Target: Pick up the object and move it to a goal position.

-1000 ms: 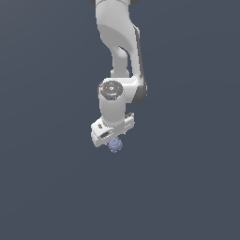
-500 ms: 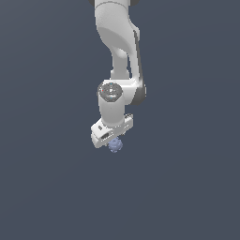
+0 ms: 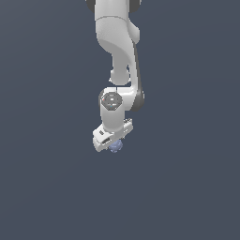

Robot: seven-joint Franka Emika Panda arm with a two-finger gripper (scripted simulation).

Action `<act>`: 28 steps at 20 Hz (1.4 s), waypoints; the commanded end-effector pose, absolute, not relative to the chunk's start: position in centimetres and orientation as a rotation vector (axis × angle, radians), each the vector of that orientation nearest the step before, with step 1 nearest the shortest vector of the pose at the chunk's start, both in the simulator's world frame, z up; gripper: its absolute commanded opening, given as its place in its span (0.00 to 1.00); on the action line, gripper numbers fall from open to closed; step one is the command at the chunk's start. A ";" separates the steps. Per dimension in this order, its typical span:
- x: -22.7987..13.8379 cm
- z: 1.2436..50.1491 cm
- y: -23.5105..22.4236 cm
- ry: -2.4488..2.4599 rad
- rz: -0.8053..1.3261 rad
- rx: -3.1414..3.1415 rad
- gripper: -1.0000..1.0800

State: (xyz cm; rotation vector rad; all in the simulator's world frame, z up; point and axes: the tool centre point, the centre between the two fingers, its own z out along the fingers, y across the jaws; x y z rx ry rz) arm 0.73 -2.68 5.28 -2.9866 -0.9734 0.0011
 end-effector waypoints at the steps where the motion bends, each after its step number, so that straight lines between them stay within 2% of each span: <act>1: 0.7 4.3 -2.7 -0.975 0.000 -2.987 0.96; 5: 0.8 3.9 -2.7 -0.975 0.000 -2.987 0.96; 6: 0.8 3.9 -2.7 -0.975 0.000 -2.987 0.00; 19: 0.8 4.2 -2.8 -0.974 -0.001 -2.988 0.00; 28: -0.2 7.3 -2.7 -0.974 -0.001 -2.988 0.00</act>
